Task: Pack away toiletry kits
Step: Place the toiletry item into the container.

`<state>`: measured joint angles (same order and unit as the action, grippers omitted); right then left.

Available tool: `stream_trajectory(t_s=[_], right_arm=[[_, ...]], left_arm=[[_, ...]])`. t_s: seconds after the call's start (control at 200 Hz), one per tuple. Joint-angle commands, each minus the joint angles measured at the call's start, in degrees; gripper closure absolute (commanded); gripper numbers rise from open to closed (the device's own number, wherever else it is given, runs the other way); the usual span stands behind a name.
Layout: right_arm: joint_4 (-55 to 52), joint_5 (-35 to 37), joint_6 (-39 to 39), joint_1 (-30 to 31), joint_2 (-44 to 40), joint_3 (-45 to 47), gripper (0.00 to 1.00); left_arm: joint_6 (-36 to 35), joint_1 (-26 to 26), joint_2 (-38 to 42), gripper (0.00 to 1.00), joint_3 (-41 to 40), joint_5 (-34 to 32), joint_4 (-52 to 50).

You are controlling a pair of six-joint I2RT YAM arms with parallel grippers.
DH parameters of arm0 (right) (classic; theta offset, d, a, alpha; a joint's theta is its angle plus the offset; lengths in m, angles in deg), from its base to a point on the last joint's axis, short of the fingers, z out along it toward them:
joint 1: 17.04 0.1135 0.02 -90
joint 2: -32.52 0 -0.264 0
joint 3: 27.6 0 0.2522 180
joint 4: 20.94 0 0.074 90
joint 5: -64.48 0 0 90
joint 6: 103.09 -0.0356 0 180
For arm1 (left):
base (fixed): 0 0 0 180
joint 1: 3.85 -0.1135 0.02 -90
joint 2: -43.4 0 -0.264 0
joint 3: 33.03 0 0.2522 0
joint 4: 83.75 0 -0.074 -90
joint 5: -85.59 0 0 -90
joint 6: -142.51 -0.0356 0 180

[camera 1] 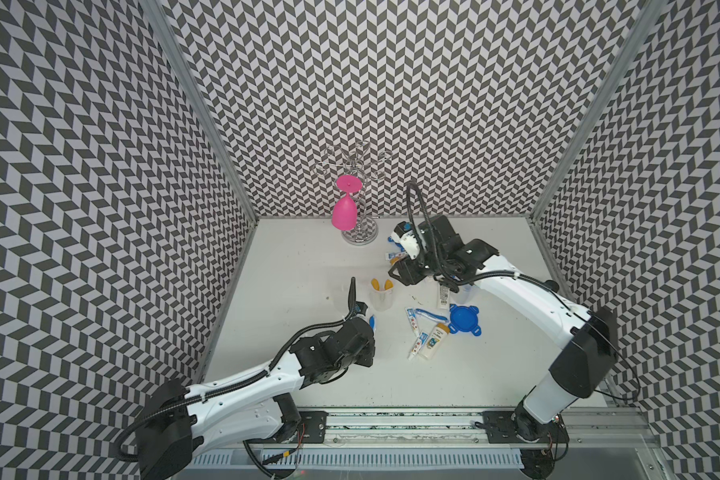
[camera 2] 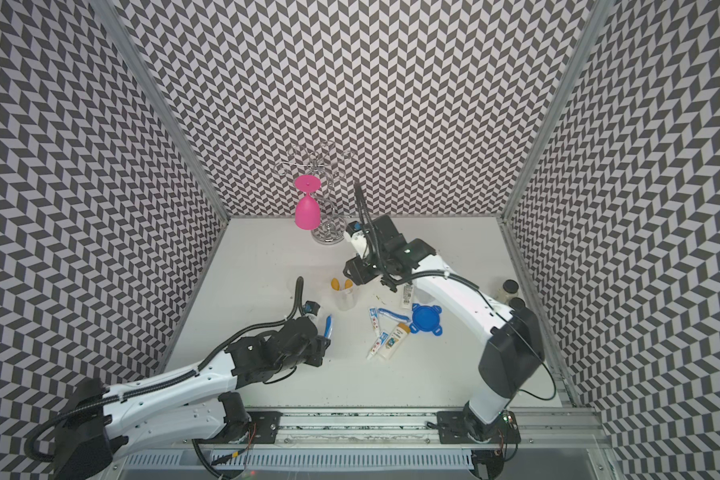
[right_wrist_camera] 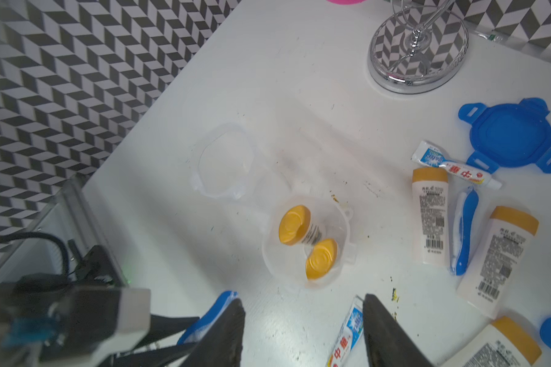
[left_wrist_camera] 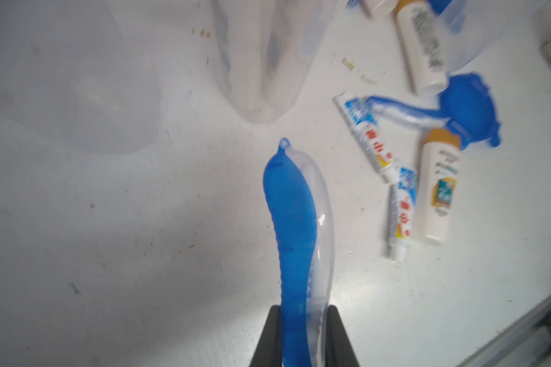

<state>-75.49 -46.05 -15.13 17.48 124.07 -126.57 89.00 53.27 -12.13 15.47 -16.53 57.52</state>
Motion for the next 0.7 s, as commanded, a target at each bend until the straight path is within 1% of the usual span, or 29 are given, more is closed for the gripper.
stream_trajectory(t_s=[0.0, 0.12, 0.19, 0.341, 0.451, 0.546, 0.691], right_arm=[[-2.7, -18.2, -0.3, -2.8, -5.1, 6.6, 0.35], [-1.4, -28.7, 0.5, -2.8, -7.8, 12.4, 0.28], [0.8, -33.4, -0.1, -2.8, -8.3, 15.3, 0.25], [6.6, -39.1, -2.9, -1.8, -7.9, 16.6, 0.23], [8.9, -39.3, -4.7, -0.9, -6.1, 16.4, 0.21], [9.6, -38.1, -5.0, 0.1, -4.0, 16.1, 0.21], [12.2, -37.3, -6.7, 1.5, -2.2, 16.1, 0.24]], left_arm=[[-5.8, 1.5, 3.1, 1.0, 1.7, 0.1, 2.9], [-9.0, 2.6, 4.3, 1.0, 3.1, 0.3, 4.5], [-10.5, 3.2, 4.3, 1.0, 4.1, 0.3, 5.2], [-12.3, 4.4, 2.8, 1.0, 5.7, -0.5, 5.2], [-12.5, 5.0, 2.2, 1.0, 5.6, -0.7, 6.3], [-12.5, 5.5, 1.6, 1.0, 5.8, -0.9, 7.0], [-12.5, 6.0, 1.0, 1.0, 5.8, -1.3, 8.1]])
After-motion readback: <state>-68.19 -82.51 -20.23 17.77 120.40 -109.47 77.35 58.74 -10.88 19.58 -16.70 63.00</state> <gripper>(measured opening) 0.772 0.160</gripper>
